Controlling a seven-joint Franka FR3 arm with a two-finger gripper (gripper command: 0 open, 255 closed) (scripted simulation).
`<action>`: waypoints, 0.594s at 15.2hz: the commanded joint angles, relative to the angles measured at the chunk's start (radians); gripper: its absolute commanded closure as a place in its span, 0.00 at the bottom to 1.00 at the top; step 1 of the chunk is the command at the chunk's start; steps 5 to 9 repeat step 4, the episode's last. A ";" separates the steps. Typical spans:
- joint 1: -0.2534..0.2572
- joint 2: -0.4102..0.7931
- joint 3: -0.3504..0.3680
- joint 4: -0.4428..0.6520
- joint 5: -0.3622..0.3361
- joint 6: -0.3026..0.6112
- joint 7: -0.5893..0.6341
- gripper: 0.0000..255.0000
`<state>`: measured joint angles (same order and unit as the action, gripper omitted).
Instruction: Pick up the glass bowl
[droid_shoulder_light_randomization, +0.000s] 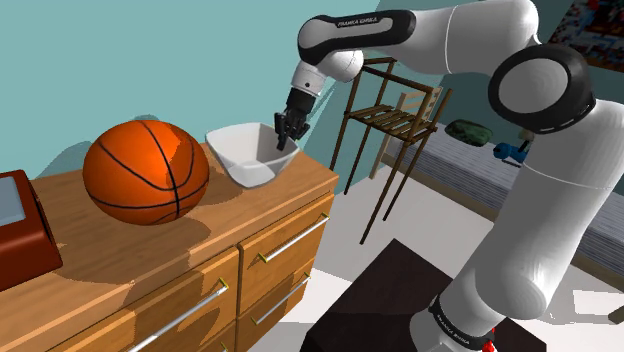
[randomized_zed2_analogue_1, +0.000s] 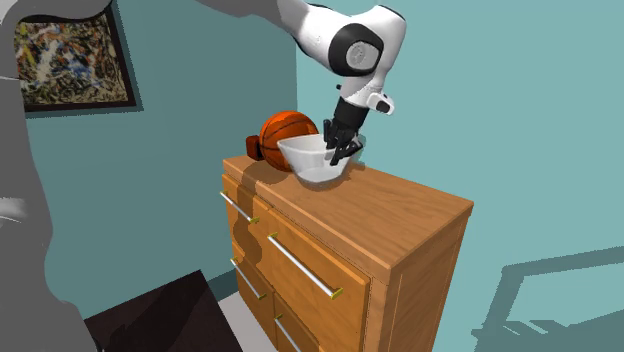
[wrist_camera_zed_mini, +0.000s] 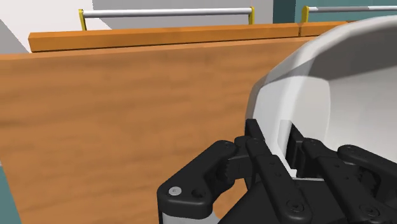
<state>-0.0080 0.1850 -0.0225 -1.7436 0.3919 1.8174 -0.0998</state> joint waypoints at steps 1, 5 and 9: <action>-0.001 -0.003 -0.001 0.024 -0.002 -0.024 0.008 1.00; -0.002 -0.005 -0.001 0.036 -0.003 -0.038 0.013 1.00; -0.002 -0.005 -0.001 0.036 -0.003 -0.038 0.013 1.00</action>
